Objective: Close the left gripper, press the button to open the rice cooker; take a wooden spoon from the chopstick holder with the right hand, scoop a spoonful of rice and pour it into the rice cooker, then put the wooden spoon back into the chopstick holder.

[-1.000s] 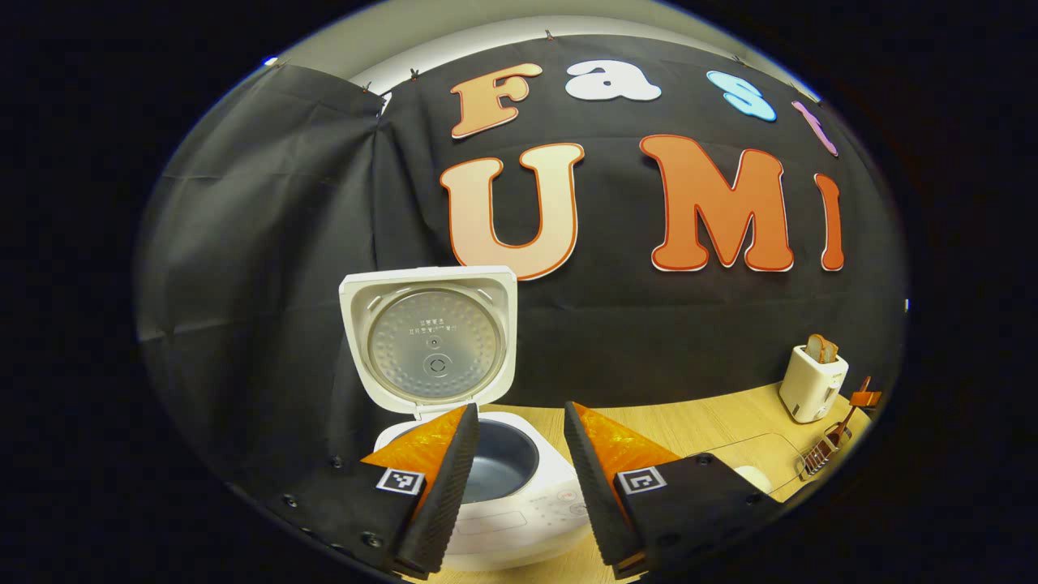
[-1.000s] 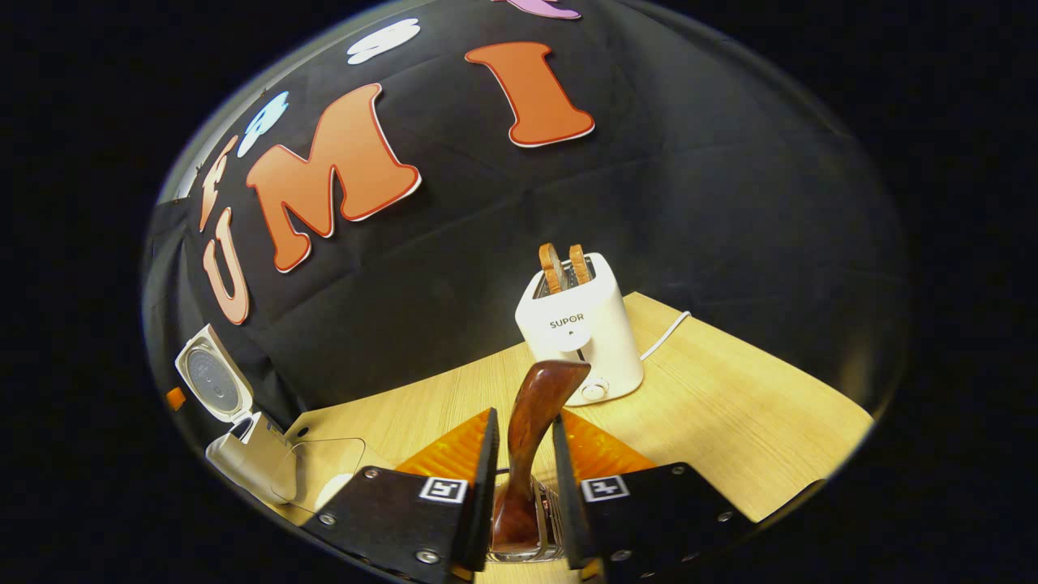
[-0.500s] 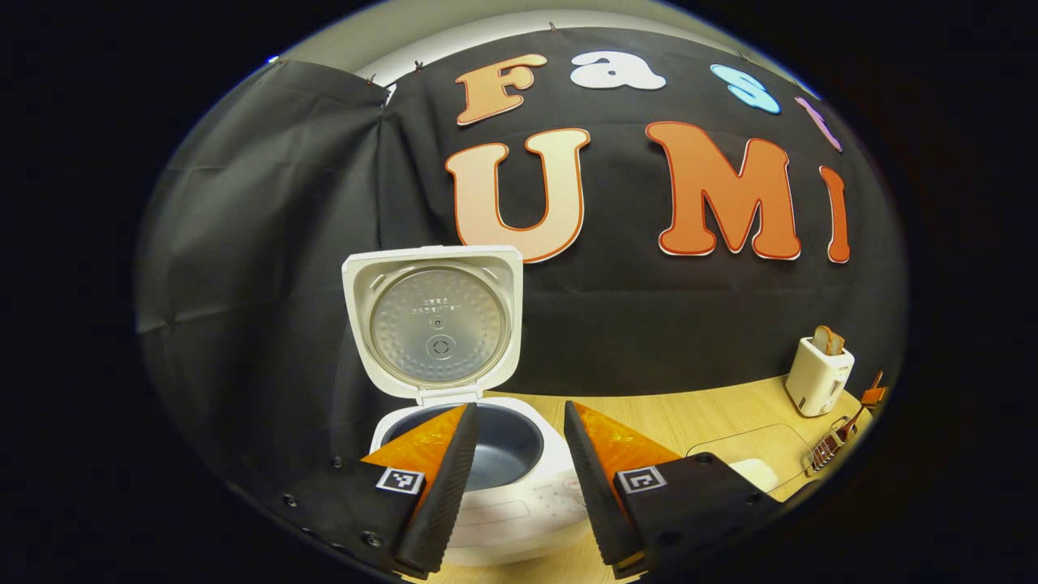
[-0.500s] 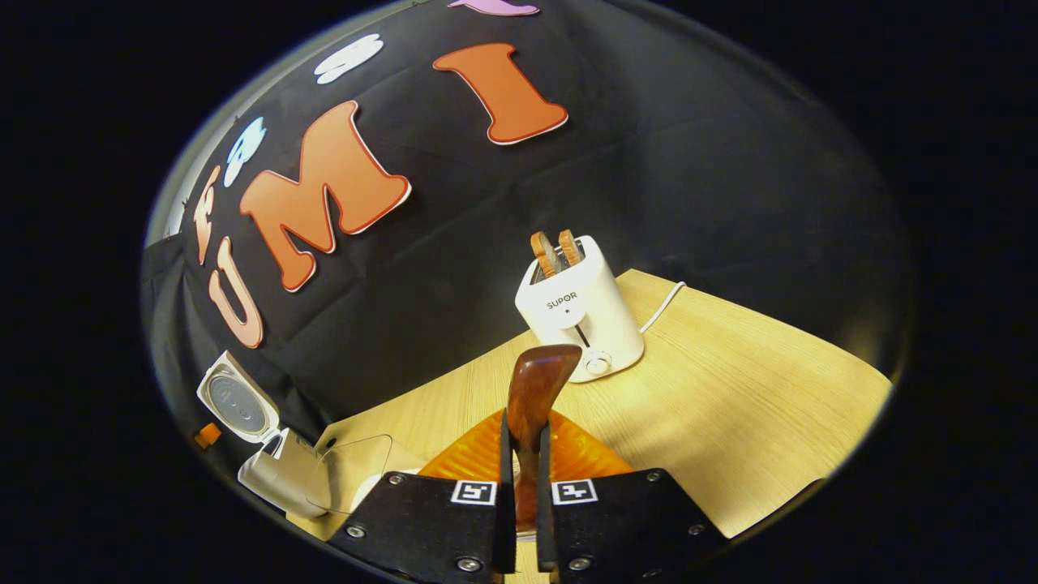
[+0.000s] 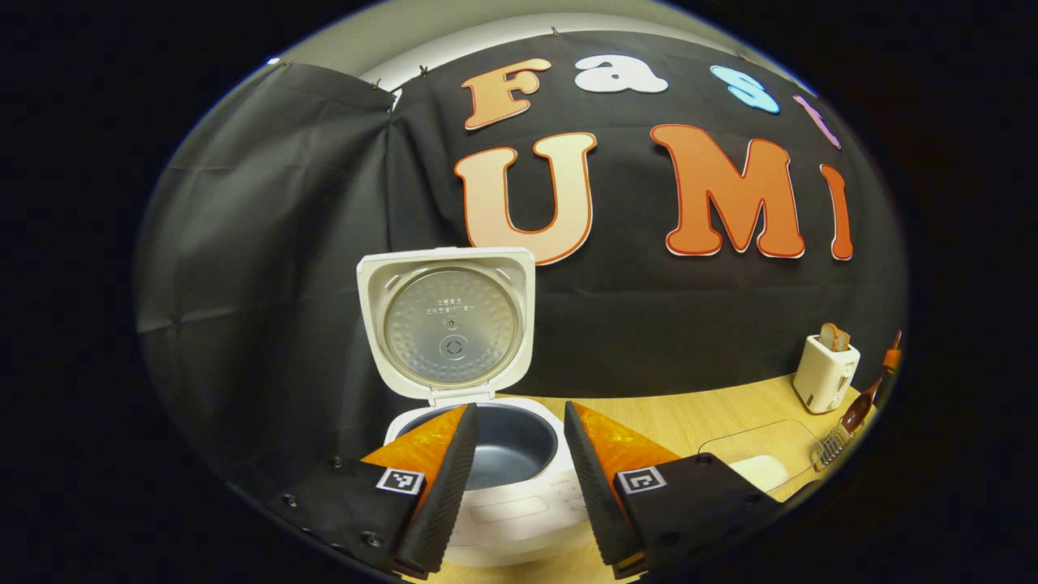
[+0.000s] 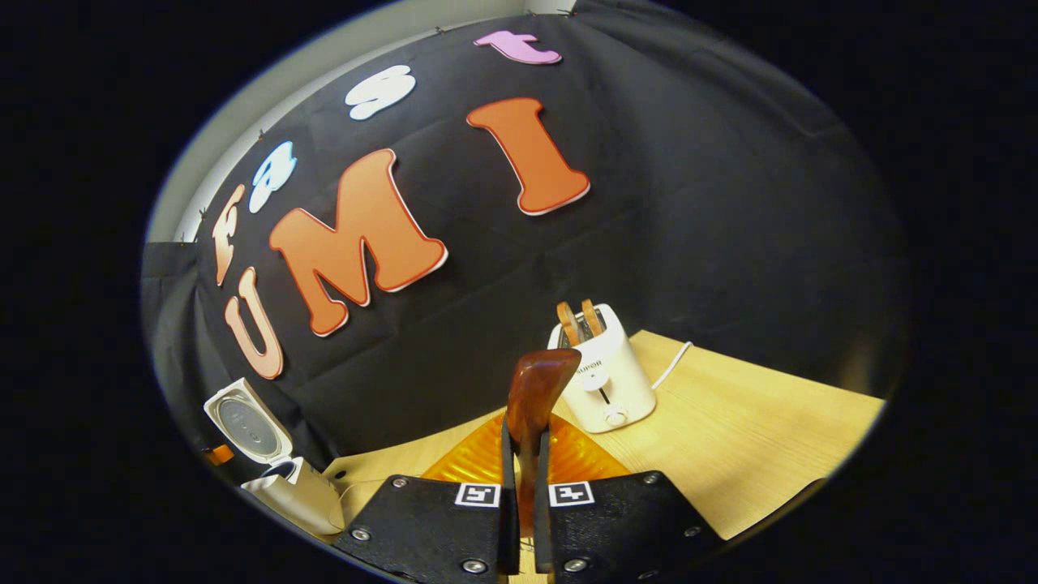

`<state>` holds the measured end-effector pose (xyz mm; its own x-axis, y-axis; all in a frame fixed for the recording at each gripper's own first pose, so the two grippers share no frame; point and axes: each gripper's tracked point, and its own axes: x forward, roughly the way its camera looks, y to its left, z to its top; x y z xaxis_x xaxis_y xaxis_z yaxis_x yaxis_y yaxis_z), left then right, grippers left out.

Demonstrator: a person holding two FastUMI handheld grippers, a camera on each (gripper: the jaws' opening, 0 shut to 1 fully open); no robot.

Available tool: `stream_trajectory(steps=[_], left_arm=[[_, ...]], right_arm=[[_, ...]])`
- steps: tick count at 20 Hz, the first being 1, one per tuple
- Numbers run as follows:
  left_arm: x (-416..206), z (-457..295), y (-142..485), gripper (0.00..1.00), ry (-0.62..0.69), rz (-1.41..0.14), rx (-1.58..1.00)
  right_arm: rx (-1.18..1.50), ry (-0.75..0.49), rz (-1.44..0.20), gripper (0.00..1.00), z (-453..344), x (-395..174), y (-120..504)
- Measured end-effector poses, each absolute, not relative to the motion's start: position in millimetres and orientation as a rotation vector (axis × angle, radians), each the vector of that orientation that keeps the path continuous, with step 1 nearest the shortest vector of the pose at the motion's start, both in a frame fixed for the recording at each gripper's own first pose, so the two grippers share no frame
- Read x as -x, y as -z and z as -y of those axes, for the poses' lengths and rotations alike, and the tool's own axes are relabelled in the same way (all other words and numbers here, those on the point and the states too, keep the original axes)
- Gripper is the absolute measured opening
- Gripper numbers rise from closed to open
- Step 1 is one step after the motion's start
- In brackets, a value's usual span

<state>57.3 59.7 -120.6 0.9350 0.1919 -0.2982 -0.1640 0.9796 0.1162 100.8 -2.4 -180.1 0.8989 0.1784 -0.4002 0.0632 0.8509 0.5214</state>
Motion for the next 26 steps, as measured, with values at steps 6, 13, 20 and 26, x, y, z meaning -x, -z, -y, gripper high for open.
stream_trajectory(steps=[6,13,20,26], left_arm=[[-54,-73,121,0.83,-0.192,-0.281,-0.106],[-48,-83,125,0.93,-0.224,-0.273,-0.130],[-48,-90,130,1.00,-0.237,-0.261,-0.125],[-43,-93,137,0.97,-0.250,-0.273,-0.135]], right_arm=[[-0.515,-0.195,-0.344,0.07,-48,-110,119],[-0.440,-0.337,-0.310,0.07,-128,-107,106],[-0.255,-0.439,-0.337,0.07,-191,-103,148],[-0.136,-0.476,-0.385,0.07,-218,-97,185]])
